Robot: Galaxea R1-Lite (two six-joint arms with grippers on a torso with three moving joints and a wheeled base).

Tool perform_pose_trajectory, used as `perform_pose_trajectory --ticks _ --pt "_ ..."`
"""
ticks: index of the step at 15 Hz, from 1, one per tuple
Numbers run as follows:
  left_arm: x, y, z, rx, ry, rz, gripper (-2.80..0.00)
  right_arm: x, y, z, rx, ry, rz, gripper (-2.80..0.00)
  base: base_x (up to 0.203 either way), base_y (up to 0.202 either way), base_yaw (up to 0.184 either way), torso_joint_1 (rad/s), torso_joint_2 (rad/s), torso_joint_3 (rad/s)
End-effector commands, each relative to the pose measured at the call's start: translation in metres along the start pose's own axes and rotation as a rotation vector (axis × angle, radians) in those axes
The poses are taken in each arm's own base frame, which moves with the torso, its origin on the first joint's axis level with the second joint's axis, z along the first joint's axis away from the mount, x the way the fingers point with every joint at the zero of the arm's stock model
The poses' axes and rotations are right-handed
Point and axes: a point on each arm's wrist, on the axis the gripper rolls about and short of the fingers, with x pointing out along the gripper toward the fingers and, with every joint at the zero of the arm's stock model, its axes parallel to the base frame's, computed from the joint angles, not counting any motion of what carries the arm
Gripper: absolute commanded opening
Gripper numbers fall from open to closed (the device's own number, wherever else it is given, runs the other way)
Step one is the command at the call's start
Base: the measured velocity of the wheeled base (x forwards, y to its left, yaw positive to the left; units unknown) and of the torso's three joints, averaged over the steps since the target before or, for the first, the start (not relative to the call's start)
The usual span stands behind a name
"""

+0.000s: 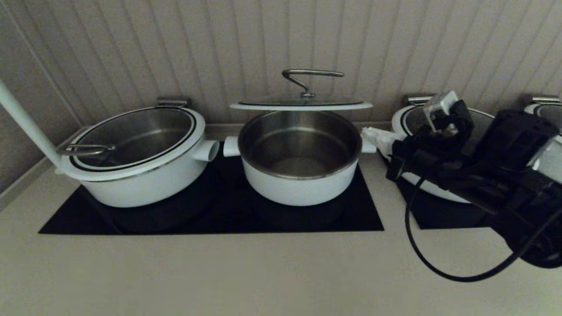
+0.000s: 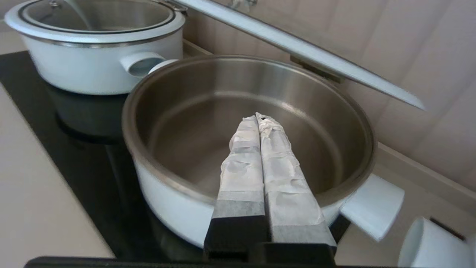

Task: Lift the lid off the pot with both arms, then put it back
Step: Open the pot lid completely

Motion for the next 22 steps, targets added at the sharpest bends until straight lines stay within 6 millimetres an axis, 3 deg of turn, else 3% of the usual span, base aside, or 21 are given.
perform_pose_trajectory --ticks 1,8,14,22 --pt "0.0 0.0 0.0 0.0 -0.001 0.0 -2.8 0.015 -0.004 -0.015 0.005 0.014 0.004 -2.8 0.0 0.0 0.0 0.0 0.0 0.0" --pt "0.0 0.0 0.0 0.0 -0.001 0.0 -2.8 0.047 -0.018 -0.024 -0.031 -0.066 -0.018 -2.8 0.0 0.0 0.0 0.0 0.0 0.0" --pt "0.0 0.0 0.0 0.0 0.0 0.0 -2.8 0.066 -0.036 -0.019 -0.068 -0.132 -0.051 -2.8 0.0 0.0 0.0 0.0 0.0 0.0" --pt "0.0 0.0 0.0 0.0 0.0 0.0 -2.8 0.081 -0.053 0.012 -0.131 -0.22 -0.08 -2.8 0.0 0.0 0.0 0.0 0.0 0.0"
